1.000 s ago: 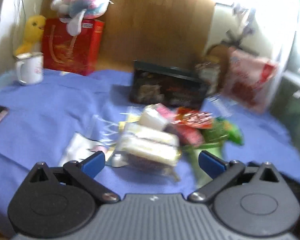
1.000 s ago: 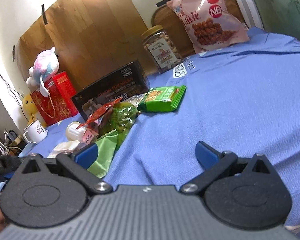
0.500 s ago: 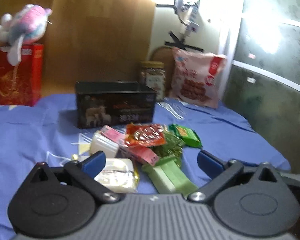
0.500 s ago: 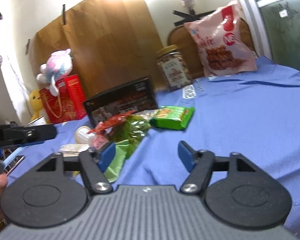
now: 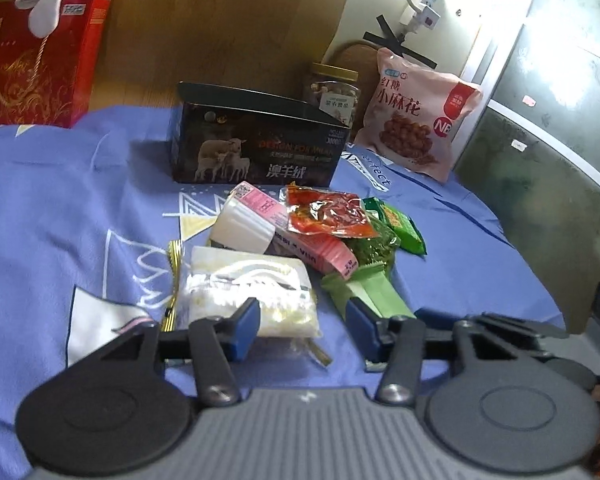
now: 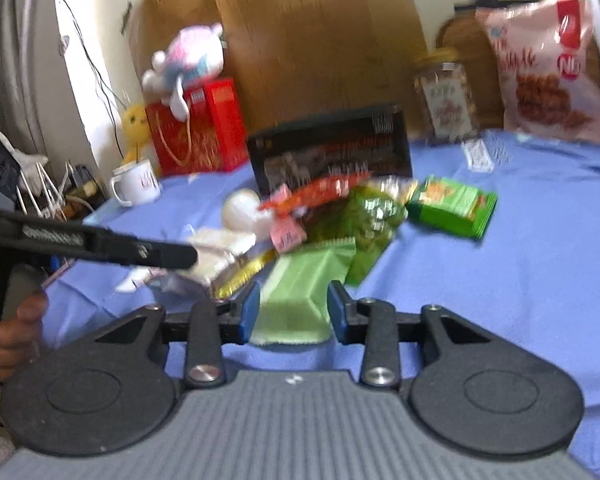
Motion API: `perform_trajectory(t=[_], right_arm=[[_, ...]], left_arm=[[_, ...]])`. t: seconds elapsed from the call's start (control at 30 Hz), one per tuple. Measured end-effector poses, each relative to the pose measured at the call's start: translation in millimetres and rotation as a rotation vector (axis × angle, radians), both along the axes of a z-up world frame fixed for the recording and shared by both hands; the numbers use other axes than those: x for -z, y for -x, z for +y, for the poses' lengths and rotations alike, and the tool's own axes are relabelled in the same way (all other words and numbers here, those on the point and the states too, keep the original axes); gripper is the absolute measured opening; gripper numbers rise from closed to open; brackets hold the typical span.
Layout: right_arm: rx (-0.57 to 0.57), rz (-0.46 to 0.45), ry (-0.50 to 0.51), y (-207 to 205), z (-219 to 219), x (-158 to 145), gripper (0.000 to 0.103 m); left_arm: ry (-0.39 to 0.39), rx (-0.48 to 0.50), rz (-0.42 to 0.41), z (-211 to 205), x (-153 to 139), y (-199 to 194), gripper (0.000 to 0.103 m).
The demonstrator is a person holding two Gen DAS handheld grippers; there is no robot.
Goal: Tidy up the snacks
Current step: 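Grasp the red spicy snack packet with the left tool and lift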
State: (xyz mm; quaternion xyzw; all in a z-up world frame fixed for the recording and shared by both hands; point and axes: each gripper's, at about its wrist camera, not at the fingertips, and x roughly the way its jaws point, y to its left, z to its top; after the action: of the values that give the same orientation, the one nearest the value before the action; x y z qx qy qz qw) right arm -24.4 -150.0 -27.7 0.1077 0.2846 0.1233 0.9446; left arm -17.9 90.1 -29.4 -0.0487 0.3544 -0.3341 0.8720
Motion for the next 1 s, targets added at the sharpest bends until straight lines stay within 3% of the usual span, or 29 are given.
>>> perform_trajectory(t=[0.13,0.23,0.27,0.37,0.47,0.73,0.8,1.0], right_arm=[[-0.003,0.056,-0.037,-10,-2,8,0.039],[0.006,0.063,-0.037,-21,-1,10,0.041],[0.017,0.062,-0.035,-28,-1,11,0.044],[0.066,0.055,-0.015,-32,1,7,0.048],[0.034,-0.017,0.001,-21,4,-7,0.048],[0.021,0.029,-0.186,-68,-29,-32,0.041],[0.025,0.051,-0.190,-88,-35,-36,0.040],[0.031,0.173,-0.235,-153,-57,-30,0.040]], left_arm=[[-0.024,-0.017,-0.044,-14,-2,-12,0.047],[-0.086,-0.064,-0.110,-28,0,-28,0.047],[-0.073,-0.085,-0.092,-27,-4,-35,0.047],[0.060,-0.099,-0.052,-8,-20,-40,0.047],[0.057,-0.124,-0.090,2,-35,-40,0.047],[0.067,0.026,0.015,-31,-58,-107,0.047],[0.063,0.074,0.091,-49,-52,-131,0.048],[0.027,0.078,0.290,-72,-8,-176,0.058]])
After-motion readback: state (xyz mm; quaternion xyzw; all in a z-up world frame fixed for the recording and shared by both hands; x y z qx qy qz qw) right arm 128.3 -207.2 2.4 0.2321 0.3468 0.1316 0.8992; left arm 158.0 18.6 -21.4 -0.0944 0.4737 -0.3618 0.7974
